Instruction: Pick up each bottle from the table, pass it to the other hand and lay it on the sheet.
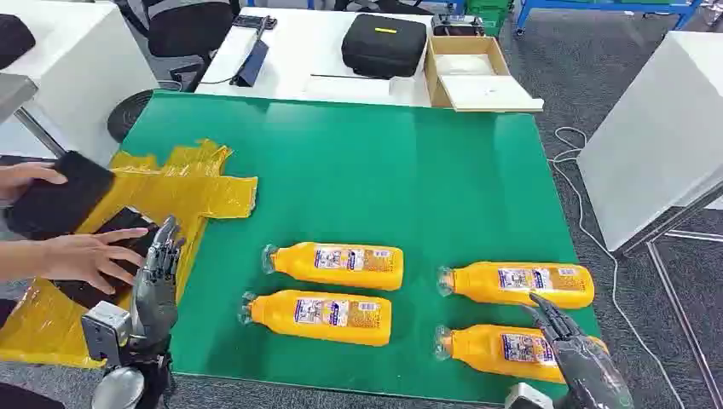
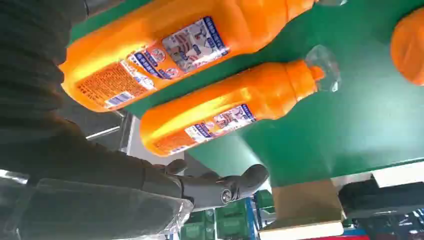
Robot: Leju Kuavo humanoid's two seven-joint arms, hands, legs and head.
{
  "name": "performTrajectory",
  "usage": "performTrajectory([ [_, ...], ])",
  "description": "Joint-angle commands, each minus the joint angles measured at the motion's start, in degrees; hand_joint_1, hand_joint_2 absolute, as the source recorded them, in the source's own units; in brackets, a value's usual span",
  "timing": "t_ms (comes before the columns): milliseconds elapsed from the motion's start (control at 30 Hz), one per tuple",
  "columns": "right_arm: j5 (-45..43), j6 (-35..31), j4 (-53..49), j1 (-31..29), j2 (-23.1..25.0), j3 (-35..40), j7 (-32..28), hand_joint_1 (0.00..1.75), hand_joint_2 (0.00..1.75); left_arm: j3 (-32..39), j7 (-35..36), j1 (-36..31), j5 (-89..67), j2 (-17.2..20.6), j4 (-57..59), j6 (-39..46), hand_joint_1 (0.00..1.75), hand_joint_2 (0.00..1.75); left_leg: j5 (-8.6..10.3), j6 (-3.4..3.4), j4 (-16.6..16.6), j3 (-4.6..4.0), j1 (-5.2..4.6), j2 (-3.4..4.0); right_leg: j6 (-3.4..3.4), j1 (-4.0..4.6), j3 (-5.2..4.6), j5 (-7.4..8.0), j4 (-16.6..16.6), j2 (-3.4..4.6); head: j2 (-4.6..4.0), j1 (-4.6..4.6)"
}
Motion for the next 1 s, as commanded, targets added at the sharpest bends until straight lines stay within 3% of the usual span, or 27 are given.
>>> performTrajectory([
  [33,4.31,6.1,0.43,1.11,3.34,-1.84,5.66,0.0,1.75,0.8,1.05,-8.44,-1.22,0.36,9.65,-1.75,0.0,0.0,0.0,-0.27,-0.08,0.23,0.09,-0.17,-0.16,0.09,0.31,-0.07,-0.11,-0.23,0.0,-0.02],
  [233,6.06,9.96,-0.26,4.12,5.49,-6.34,8.43,0.0,1.75,-0.25,0.88,-13.63,-1.4,1.07,15.83,-2.46,0.0,0.0,0.03,-0.13,-0.05,0.13,0.04,-0.15,-0.08,0.03,0.18,-0.03,-0.05,-0.16,0.0,-0.02],
  [500,8.19,13.11,0.59,4.15,7.13,-9.61,8.37,0.0,1.75,-0.05,0.95,-15.44,-1.45,0.52,16.67,-2.48,0.0,0.0,-0.02,-0.23,-0.04,0.23,0.06,-0.1,-0.13,0.07,0.3,-0.06,-0.07,-0.15,0.0,-0.02],
  [767,13.38,15.8,2.62,1.04,10.7,-13.48,5.42,0.0,1.75,0.27,1.26,-17.27,-1.64,0.59,18.9,-3.31,0.0,0.0,-0.01,-0.23,-0.06,0.23,0.05,0.0,-0.13,0.07,0.27,-0.03,-0.09,-0.06,0.0,-0.04],
  [1000,16.41,18.4,12.23,-6.13,9.86,-16.28,-0.28,0.0,1.75,-1.14,0.46,-20.27,-1.88,0.44,23.47,-2.71,0.0,0.0,0.05,-0.17,-0.08,0.23,0.09,0.03,-0.09,0.11,0.29,0.06,-0.18,-0.06,0.0,0.0],
])
